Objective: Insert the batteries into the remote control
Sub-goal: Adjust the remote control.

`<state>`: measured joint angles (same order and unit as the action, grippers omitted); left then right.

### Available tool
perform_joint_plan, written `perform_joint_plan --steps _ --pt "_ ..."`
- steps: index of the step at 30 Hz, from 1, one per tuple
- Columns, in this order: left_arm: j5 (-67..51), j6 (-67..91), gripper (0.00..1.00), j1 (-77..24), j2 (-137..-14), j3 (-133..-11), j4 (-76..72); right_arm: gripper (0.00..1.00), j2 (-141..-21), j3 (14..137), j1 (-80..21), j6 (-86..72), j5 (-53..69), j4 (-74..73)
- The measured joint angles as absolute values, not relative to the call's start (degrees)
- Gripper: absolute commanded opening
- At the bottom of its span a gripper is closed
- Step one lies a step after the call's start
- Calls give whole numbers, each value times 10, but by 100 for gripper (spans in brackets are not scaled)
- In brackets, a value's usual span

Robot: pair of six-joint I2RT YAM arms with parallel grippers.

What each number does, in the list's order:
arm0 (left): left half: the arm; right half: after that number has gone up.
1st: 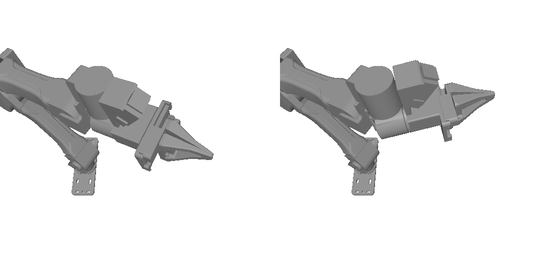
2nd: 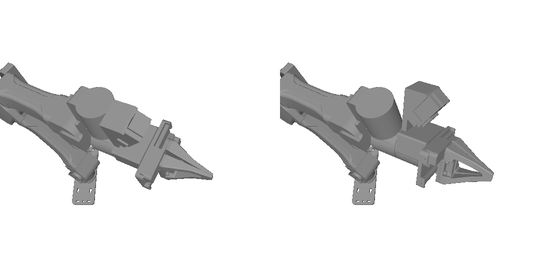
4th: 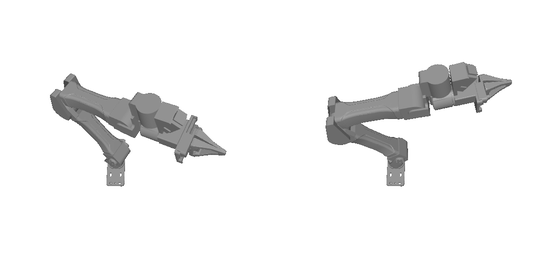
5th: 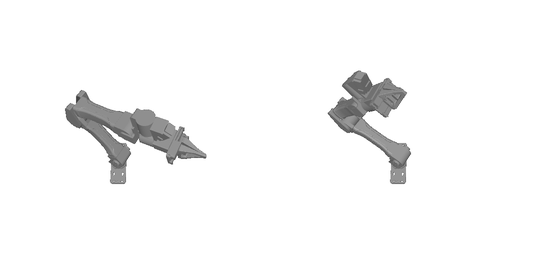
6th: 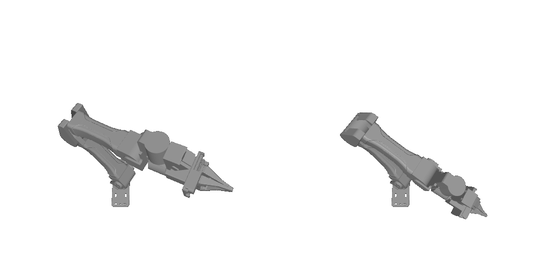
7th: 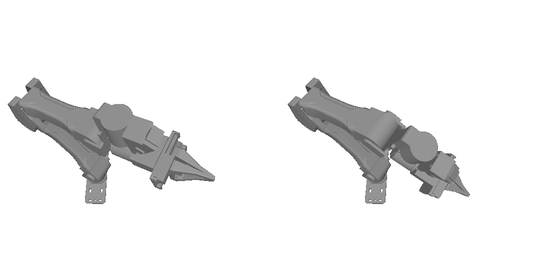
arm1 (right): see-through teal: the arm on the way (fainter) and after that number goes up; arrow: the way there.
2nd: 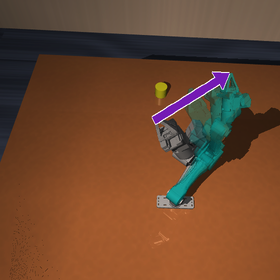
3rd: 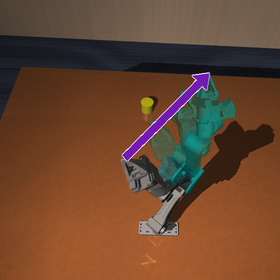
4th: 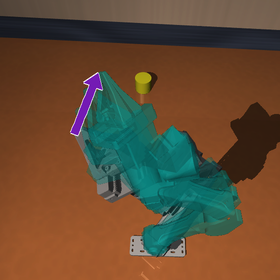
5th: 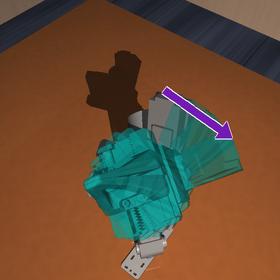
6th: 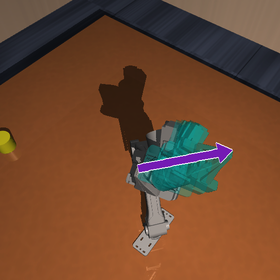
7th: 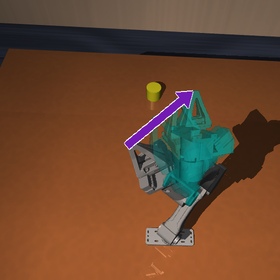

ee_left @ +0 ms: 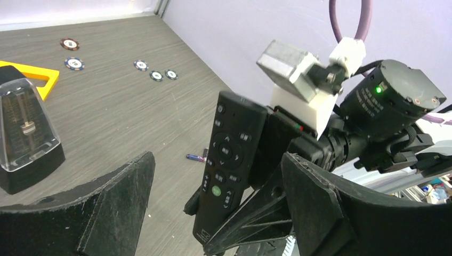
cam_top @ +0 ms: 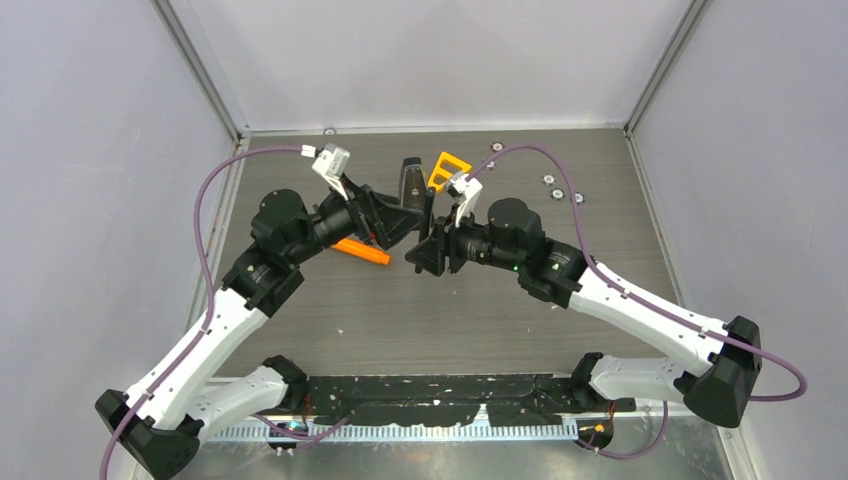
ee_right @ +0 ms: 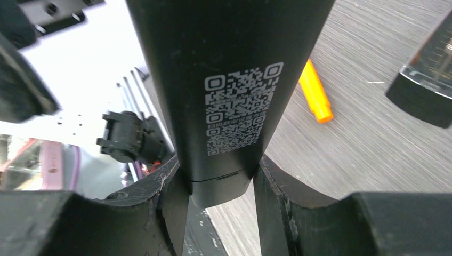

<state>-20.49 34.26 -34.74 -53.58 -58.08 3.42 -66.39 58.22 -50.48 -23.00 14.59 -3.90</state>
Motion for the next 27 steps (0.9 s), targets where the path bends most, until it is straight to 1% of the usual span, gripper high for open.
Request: perform_joint_plan --steps 3,6,10,14,20,22,25,26,27 --pt "-204 333 89 -347 -536 -589 39 26 -670 593 -527 -199 99 -79" --pt "-206 323 86 -347 -536 -590 38 26 -683 606 -548 -175 54 -110" --pt "-205 313 75 -347 -543 -594 49 26 -705 626 -571 -150 -6 -141" --pt "-202 307 69 -347 -562 -602 64 26 -718 638 -589 -135 -53 -159" --pt "-195 306 51 -348 -579 -602 88 25 -728 655 -606 -123 -110 -177" --pt "-195 308 48 -348 -582 -604 90 25 -730 658 -610 -121 -125 -181" --pt "-195 310 48 -351 -587 -610 93 25 -735 662 -615 -117 -143 -185" --pt "-196 312 47 -351 -589 -611 93 25 -737 664 -617 -116 -147 -186" --pt "-196 313 43 -352 -592 -611 93 25 -740 667 -620 -114 -153 -187"
